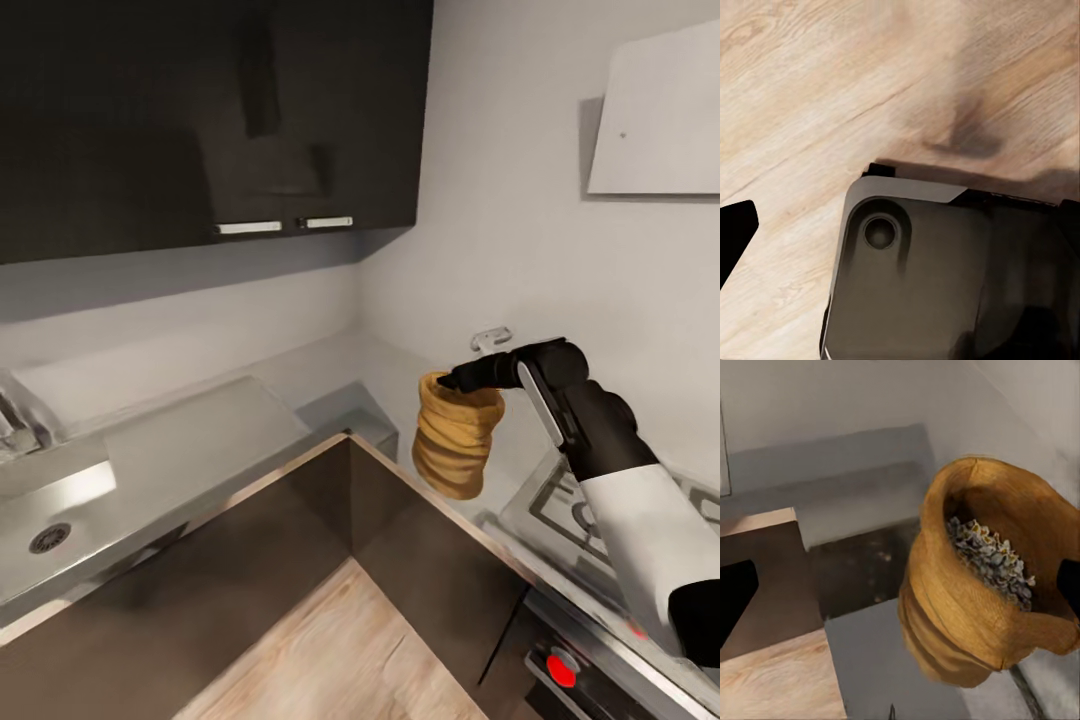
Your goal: In the kitchen, take the popcorn bag from the countertop, put it into the microwave, and heat it until the popcorn is cooked so the cooked popcorn ends up inside the bag.
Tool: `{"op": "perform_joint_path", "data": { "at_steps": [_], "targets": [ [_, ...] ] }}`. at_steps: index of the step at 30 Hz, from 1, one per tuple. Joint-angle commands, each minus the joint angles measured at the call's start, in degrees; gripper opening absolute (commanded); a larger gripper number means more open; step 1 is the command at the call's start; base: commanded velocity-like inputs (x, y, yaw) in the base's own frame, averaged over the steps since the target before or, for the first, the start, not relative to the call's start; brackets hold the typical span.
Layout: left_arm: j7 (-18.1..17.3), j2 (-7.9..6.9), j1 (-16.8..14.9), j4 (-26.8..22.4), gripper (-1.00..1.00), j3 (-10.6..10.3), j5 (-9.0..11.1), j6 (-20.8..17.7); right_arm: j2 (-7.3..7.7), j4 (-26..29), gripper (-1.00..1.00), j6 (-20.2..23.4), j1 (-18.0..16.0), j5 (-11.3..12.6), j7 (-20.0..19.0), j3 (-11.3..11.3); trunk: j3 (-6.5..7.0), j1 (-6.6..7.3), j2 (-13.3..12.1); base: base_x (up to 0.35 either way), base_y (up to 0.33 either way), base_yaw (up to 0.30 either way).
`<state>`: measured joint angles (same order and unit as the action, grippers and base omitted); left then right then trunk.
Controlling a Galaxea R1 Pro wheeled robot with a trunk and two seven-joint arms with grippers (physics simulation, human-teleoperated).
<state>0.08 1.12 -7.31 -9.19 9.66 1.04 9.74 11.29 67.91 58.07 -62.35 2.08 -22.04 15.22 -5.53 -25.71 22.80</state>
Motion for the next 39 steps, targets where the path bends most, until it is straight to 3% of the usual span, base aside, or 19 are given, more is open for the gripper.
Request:
{"op": "perform_joint_path", "data": {
  "at_steps": [1, 7, 14, 19, 22, 27, 36, 37, 39],
  "targets": [
    [0.01, 0.03, -0.07, 0.05, 1.00, 0.18, 0.11, 0.19, 0.20, -0.15, 1.00, 0.27, -0.09, 0.21, 0.07, 0.09, -0.12, -0.07, 0.12, 0.344, -0.094, 0.283],
    [0.01, 0.03, -0.03, 0.05, 1.00, 0.25, 0.11, 0.19, 1.05, -6.83, 1.00, 0.38, -3.21, 0.04, -0.43, 0.13, -0.12, -0.07, 0.12, 0.344, -0.115, 0.283],
    [0.01, 0.03, 0.09, 0.05, 1.00, 0.21, 0.09, 0.89, 6.28, -19.55, 1.00, 0.21, -10.22, -0.13, -6.42, 1.86, -0.12, -0.07, 0.12, 0.340, -0.127, 0.283],
    [0.01, 0.02, 0.76, 0.05, 1.00, 0.20, 0.10, 2.96, 7.30, -20.20, 1.00, 0.20, -10.25, -0.13, -6.88, 7.47, -0.13, -0.07, 0.12, 0.055, -0.018, 0.106],
    [0.01, 0.03, 0.80, 0.05, 1.00, 0.21, 0.10, 3.07, 8.03, -20.15, 1.00, 0.20, -10.08, -0.12, -8.49, 8.77, -0.13, -0.07, 0.12, 0.005, -0.002, 0.010],
    [0.01, 0.03, 0.81, 0.05, 1.00, 0.19, 0.10, 3.09, 11.28, -19.75, 1.00, 0.21, -10.14, -0.15, -11.04, 8.86, -0.13, -0.07, 0.12, 0.001, 0.000, 0.084],
    [0.01, 0.03, 0.81, 0.05, 1.00, 0.18, 0.06, 3.09, 15.61, -20.35, 1.00, 0.15, -10.09, -0.33, -11.37, 9.17, -0.13, -0.07, 0.12, 0.000, 0.000, 0.199],
    [0.01, 0.03, 0.81, 0.05, 1.00, 0.18, 0.03, 3.09, 16.38, -20.54, 1.00, -0.02, -9.93, -3.24, -11.36, 10.19, -0.13, -0.07, 0.12, 0.000, 0.000, 0.006],
    [0.01, 0.01, 0.81, 0.05, 1.00, 0.18, 0.02, 3.09, 17.42, -20.75, 1.00, -0.22, -9.86, -5.38, -11.36, 10.34, -0.13, -0.07, 0.12, 0.000, 0.000, 0.002]
  ]
}}
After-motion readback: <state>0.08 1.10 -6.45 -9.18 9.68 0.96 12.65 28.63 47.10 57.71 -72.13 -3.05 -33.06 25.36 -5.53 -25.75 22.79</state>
